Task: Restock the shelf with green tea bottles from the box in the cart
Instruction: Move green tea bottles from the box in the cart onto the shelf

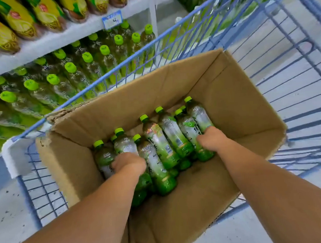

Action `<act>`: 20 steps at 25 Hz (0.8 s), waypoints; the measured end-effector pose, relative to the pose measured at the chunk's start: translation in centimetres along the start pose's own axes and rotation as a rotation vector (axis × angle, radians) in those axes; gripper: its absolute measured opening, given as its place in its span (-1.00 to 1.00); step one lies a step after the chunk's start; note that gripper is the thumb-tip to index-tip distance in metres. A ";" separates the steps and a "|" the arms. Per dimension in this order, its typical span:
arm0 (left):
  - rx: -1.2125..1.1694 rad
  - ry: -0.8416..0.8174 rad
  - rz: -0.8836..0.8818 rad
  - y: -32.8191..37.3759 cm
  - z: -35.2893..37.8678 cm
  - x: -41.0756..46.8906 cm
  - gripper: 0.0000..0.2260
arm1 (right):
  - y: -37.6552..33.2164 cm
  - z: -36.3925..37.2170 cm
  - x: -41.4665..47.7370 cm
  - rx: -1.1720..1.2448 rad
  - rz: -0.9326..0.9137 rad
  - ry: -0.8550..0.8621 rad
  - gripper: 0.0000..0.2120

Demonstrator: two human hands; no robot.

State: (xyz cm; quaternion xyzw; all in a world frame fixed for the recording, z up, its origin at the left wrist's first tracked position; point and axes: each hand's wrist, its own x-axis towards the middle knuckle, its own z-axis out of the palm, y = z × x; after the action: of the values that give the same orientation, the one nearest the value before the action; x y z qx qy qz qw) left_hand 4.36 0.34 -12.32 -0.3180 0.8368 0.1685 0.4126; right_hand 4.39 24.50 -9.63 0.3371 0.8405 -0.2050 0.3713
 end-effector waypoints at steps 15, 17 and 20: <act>-0.628 -0.087 -0.144 -0.3 0.9 -0.6 -0.42 | -1.0 1.1 4.2 -0.117 0.008 0.031 -0.42; -0.588 -0.063 -0.097 0.0 0.5 -1.4 -0.63 | -1.0 1.0 3.5 -0.021 -0.003 0.097 -0.34; -0.507 -0.059 0.006 0.9 0.4 -2.9 -0.56 | -1.4 0.7 2.2 0.099 -0.041 0.100 -0.47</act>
State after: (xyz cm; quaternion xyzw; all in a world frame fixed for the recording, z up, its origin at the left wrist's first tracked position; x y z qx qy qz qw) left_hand 5.33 2.35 -10.23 -0.4036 0.7563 0.3836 0.3435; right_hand 2.67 24.01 -11.65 0.3477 0.8534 -0.2368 0.3077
